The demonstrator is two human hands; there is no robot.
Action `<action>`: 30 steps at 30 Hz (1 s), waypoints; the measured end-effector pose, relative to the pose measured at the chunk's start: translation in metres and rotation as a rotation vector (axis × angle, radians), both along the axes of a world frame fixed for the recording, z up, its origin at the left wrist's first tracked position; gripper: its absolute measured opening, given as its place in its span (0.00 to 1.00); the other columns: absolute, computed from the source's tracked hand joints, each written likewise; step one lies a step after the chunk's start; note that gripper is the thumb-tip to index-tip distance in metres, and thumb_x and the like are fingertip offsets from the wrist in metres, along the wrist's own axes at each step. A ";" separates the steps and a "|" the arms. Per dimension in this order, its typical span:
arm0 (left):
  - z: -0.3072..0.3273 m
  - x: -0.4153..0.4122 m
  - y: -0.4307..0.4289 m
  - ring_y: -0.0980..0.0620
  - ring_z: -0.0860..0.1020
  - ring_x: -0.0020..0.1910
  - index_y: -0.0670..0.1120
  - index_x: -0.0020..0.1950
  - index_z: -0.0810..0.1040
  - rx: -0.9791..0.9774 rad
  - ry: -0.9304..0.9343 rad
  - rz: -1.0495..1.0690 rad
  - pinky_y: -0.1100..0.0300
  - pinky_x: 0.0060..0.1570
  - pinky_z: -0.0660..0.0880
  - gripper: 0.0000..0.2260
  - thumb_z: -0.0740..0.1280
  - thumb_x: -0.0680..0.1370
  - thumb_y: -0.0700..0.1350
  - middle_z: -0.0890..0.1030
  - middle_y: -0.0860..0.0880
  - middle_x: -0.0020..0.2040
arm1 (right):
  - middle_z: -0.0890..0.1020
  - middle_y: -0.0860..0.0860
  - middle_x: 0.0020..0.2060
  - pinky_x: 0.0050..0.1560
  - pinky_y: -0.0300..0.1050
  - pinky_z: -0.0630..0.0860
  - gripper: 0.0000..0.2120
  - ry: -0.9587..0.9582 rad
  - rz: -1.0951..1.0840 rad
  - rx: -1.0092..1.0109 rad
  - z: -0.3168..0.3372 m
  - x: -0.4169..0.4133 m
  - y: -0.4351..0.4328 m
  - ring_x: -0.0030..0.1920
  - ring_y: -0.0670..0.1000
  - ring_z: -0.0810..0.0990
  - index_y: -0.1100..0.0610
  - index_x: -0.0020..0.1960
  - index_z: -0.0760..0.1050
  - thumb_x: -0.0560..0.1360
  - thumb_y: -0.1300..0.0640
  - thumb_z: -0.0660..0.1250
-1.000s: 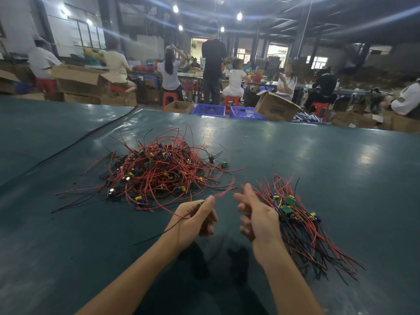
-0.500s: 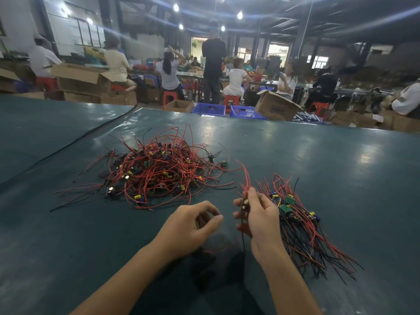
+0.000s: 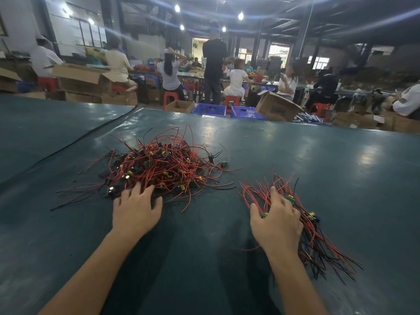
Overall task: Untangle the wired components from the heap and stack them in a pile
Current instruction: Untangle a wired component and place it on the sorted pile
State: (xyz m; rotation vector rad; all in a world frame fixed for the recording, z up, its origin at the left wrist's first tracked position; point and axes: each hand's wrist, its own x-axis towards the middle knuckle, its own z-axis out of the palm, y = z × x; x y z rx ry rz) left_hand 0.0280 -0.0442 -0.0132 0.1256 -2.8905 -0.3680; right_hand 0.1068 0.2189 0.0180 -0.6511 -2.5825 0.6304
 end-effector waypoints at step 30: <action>0.024 0.033 0.064 0.56 0.83 0.42 0.50 0.48 0.83 1.430 0.350 -0.287 0.67 0.42 0.78 0.05 0.73 0.72 0.46 0.85 0.53 0.40 | 0.80 0.45 0.45 0.57 0.44 0.67 0.13 0.899 0.305 -0.074 -0.007 0.006 -0.059 0.49 0.49 0.77 0.54 0.48 0.83 0.75 0.48 0.64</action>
